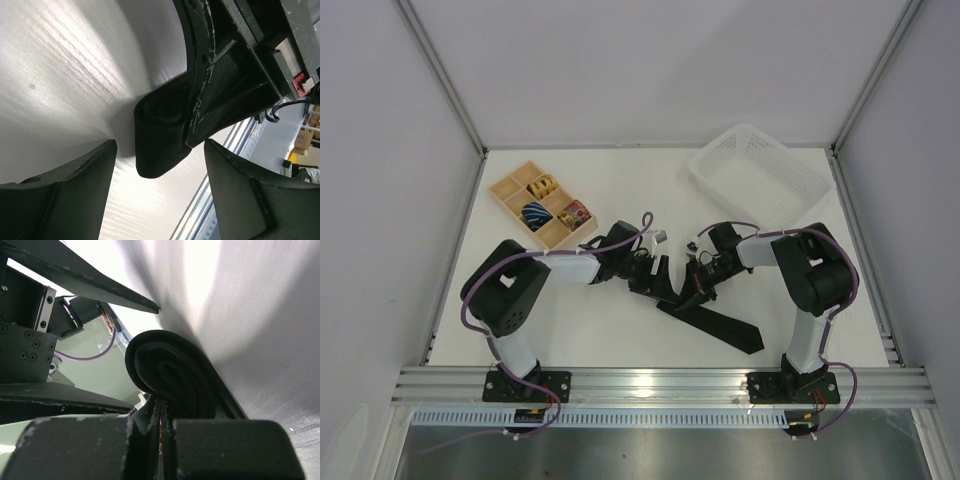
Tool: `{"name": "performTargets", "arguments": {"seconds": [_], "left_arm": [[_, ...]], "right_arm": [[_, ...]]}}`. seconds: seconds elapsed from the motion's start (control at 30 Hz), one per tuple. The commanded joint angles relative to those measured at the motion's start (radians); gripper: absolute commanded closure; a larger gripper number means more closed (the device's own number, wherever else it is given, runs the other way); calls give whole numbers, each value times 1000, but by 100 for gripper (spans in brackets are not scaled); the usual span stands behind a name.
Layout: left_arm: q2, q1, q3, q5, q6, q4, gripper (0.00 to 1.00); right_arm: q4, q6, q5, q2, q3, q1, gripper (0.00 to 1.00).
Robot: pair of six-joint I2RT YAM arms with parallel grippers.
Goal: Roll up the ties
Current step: Roll the tie
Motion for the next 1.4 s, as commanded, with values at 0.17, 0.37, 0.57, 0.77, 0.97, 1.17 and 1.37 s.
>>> {"name": "performTargets", "arguments": {"seconds": [0.17,0.37,0.57,0.77,0.97,1.17,1.37], "left_arm": [[23,-6,-61,8,29,151,39],[26,-15,-82,50,15,197,45],[66,-29,-59,72,-9,197,69],[41,-27,-45,14,-9,118,99],[19,-29,56,-123,6,-222,99],[-8,-29,136,-224,-6,-427,99],[-72,-32,171,-345,-34,-519,100]], "right_arm": [[2,-45,99,10,-15,-8,100],[6,-45,101,5,-16,-7,100],[7,-34,99,-1,-10,-7,100],[-52,-36,151,-32,30,-1,100],[-156,-16,239,-85,97,30,100],[-171,33,299,-102,126,65,100],[-142,88,310,-102,134,93,100]]}}
